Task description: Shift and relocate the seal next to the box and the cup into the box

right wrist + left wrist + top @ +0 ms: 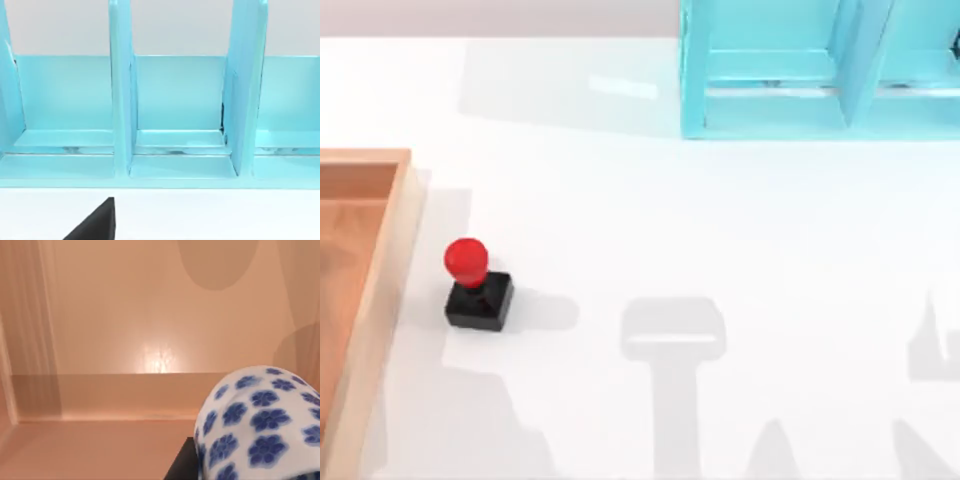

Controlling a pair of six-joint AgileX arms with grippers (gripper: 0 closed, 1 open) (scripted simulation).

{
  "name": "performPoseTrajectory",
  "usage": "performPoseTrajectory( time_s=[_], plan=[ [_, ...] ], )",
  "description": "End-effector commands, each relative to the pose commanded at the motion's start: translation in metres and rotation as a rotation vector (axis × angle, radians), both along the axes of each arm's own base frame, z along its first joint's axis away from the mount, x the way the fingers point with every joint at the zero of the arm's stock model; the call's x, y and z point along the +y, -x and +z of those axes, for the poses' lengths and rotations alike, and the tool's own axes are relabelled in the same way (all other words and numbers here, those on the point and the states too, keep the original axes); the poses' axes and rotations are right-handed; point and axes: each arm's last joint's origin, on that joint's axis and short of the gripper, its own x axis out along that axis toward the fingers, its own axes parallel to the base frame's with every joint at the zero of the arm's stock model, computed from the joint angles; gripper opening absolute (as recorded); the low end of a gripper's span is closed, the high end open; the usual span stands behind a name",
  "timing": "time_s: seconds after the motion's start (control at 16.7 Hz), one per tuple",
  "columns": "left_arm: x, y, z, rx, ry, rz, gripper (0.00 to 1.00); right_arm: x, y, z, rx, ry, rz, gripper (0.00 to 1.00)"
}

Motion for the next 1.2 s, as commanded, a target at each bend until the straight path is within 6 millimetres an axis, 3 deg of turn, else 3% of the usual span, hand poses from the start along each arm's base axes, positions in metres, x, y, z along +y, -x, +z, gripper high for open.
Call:
performPoseTrajectory(
  time_s=[0.48,0.78,1.2],
  plan=[
    [0.001,0.001,-0.056,-0.012,-0.002,0.004,0.0,0.0,0.0,0.0,0.0,0.0,0.0,1.0],
    [0.001,0.002,-0.059,-0.01,-0.001,0.006,0.0,0.0,0.0,0.0,0.0,0.0,0.0,1.0],
    [0.001,0.002,-0.059,-0.01,-0.001,0.006,0.53,0.0,0.0,0.0,0.0,0.0,0.0,1.0]
  ],
)
